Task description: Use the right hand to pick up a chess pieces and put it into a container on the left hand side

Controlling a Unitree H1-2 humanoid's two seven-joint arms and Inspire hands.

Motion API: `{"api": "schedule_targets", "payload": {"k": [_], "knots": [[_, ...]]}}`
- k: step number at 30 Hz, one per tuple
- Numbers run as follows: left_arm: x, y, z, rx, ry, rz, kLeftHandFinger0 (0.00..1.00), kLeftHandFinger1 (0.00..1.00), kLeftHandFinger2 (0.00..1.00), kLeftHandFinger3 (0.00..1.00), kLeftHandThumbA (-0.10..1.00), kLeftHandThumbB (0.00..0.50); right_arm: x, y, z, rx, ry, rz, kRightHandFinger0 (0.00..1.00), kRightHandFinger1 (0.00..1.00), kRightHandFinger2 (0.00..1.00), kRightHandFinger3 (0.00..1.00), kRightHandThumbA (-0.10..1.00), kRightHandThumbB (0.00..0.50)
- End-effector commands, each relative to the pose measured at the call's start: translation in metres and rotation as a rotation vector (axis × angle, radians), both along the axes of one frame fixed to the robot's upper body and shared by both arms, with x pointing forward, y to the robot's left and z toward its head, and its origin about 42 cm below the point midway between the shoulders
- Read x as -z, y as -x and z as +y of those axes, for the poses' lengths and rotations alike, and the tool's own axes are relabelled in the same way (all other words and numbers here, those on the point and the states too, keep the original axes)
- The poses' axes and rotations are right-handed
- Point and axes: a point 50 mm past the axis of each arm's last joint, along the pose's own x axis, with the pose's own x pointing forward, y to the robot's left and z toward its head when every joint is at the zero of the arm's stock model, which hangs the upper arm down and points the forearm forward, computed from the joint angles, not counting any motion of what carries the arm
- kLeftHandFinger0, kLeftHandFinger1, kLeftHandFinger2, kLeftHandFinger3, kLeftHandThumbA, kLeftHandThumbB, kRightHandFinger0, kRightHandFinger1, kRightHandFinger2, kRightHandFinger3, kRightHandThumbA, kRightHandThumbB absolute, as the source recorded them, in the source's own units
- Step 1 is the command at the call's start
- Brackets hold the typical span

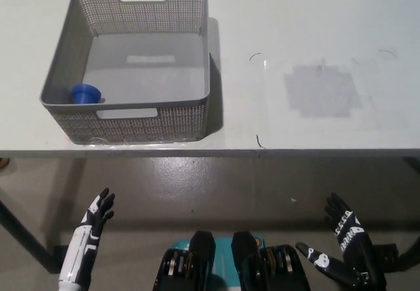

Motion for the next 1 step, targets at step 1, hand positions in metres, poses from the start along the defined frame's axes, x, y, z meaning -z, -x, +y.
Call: {"api": "schedule_targets", "payload": {"k": [1], "knots": [[-0.0086,-0.0072,0.0042,0.002,0.002,-0.03,1.0,1.0,1.0,1.0,1.0,0.179,-0.0123,-0.0149,0.0072,-0.029,-0.009,-0.074,1.0,1.0,1.0,1.0,1.0,0.229]]}}
